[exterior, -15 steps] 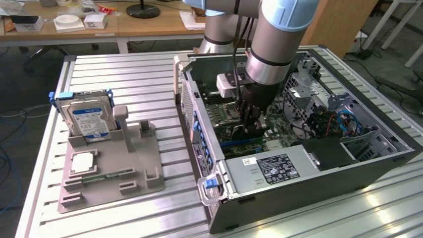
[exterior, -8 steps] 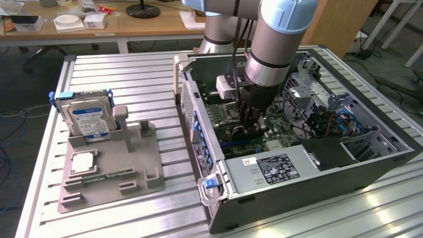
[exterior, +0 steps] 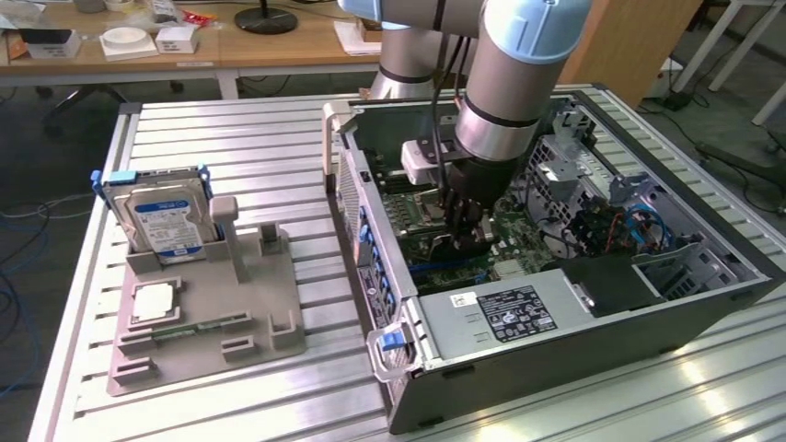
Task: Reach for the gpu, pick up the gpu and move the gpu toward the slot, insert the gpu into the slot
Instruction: 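Insert the gpu into the slot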
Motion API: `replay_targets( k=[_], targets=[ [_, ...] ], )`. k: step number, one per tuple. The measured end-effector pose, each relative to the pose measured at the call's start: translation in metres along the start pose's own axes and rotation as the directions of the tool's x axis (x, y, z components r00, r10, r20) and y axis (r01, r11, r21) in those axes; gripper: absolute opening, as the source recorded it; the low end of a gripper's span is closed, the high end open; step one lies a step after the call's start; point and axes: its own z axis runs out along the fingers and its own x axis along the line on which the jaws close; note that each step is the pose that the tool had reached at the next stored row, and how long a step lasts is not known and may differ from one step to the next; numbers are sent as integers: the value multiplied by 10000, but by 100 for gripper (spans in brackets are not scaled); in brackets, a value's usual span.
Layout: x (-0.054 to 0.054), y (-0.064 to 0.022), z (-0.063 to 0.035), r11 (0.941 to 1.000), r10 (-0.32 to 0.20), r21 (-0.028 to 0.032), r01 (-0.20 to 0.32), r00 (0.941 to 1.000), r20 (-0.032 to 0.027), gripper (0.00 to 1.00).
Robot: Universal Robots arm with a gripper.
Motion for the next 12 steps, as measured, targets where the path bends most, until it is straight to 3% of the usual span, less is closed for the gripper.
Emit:
replay_targets(
  k=[12],
  targets=[
    [-7, 9, -7, 10000, -4, -2, 4, 10000, -7, 26]
  ],
)
